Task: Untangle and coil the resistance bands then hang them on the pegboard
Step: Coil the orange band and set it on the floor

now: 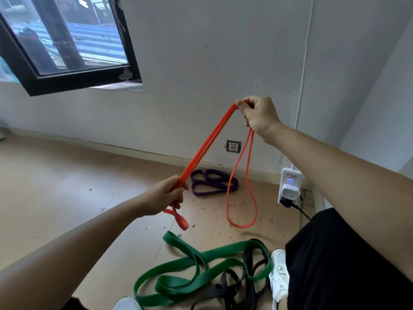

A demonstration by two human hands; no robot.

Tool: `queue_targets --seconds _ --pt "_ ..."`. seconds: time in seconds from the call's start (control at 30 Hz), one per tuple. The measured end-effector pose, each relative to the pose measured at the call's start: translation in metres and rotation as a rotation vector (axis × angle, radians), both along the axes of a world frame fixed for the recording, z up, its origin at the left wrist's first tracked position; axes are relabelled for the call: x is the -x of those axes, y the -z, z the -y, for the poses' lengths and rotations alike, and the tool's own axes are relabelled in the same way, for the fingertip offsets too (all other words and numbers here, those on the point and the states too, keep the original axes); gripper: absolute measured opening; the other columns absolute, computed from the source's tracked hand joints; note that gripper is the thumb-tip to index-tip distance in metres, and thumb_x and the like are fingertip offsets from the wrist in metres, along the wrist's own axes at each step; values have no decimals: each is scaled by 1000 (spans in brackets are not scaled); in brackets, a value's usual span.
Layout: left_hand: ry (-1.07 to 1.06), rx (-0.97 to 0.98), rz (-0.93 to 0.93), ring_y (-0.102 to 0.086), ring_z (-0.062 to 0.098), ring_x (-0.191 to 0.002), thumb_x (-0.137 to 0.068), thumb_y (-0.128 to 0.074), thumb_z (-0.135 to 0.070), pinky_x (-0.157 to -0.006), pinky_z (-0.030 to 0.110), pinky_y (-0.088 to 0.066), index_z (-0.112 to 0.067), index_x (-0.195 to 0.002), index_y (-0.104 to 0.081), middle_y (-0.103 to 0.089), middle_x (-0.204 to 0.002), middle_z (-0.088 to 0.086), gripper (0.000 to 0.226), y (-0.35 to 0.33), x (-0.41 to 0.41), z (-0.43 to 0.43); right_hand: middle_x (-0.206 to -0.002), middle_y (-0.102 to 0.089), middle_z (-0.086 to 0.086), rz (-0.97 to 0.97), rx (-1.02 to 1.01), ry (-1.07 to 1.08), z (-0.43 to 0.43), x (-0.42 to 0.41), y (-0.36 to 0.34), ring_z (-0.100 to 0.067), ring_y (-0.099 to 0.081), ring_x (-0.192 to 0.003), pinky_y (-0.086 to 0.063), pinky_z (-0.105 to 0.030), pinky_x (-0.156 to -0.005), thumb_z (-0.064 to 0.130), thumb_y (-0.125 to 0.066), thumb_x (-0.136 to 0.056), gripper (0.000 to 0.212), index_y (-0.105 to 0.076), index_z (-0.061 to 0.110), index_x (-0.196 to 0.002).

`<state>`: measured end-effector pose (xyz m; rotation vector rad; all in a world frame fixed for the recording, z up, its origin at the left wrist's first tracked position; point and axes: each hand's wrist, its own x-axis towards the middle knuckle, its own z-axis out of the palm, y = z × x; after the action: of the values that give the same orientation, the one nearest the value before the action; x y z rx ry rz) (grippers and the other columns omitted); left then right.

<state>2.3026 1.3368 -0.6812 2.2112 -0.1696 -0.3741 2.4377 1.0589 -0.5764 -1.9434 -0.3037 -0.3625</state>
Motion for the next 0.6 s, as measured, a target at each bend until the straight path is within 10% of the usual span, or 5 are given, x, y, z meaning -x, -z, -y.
queue_targets --seconds 0.47,0.6 --pt "-80 -121 -289 -74 23 -89 -106 -45 -17 -75 26 -56 -7 -108 -64 -73 -97 13 21 -2 -2 -51 -62 -50 -2 -106 -206 189 4 -10 5 -14 -45 -52 -46 -30 -54 26 -57 -103 31 -68 -3 -96" --pt "-111 -161 -381 -74 28 -99 -106 -47 -28 -94 48 -55 -11 -113 -61 -77 -101 11 22 -5 1 -61 -61 -49 -3 -136 -243 216 4 -15 8 -15 -43 -50 -44 -30 -53 25 -59 -102 27 -67 3 -88"
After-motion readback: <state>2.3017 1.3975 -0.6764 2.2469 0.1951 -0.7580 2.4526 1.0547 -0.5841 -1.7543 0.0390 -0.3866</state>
